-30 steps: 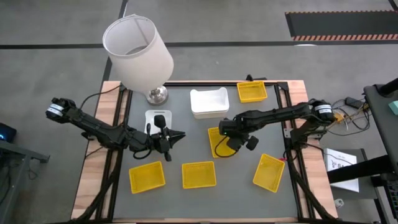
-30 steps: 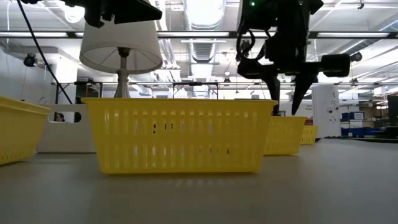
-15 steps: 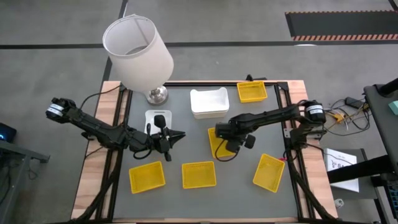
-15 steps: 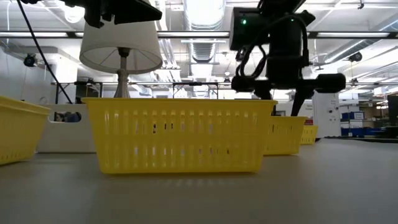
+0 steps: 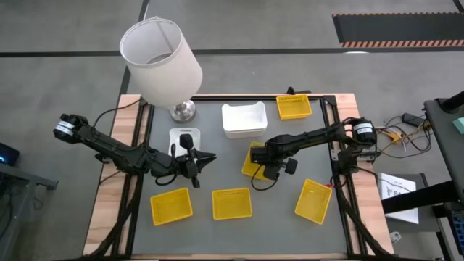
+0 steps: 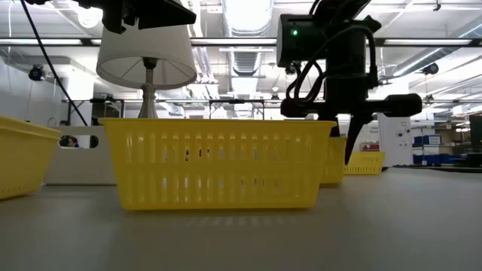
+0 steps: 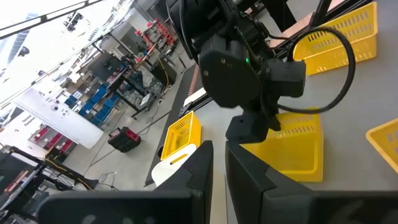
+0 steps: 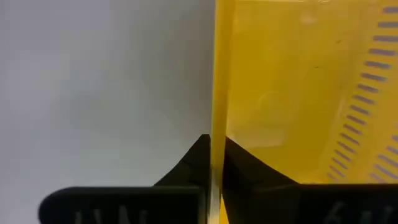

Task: Stack baskets by color
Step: Stack the yellow basket on the other yellow basket

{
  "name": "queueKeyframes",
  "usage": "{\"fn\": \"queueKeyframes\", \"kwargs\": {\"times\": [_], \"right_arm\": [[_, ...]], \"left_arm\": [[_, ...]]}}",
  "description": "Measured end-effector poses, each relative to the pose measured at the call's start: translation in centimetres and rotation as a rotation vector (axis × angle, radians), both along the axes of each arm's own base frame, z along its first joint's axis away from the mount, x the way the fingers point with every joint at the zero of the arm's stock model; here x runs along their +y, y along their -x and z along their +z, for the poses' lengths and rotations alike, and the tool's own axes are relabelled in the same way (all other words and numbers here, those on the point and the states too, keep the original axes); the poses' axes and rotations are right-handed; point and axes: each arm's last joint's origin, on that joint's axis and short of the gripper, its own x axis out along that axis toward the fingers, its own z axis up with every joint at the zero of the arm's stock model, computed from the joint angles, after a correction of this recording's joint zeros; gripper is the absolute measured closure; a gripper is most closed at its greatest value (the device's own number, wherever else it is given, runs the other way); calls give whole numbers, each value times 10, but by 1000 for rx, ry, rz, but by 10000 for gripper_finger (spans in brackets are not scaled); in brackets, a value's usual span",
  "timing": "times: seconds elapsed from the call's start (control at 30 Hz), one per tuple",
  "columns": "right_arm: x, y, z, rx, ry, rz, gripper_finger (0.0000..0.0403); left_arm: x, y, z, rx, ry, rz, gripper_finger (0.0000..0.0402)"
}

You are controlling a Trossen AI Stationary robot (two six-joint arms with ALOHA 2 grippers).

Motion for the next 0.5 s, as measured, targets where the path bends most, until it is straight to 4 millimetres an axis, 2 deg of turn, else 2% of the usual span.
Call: {"fn": "queueKeyframes", "kwargs": {"times": [0.23, 0.5], "right_arm": [[10, 6, 15, -28, -11, -105, 394], [15, 14, 52, -36, -39, -471, 394]], "left_arm": [[0, 0, 0, 0, 0, 0, 375], [0, 0, 0, -2, 1, 0, 375]]}}
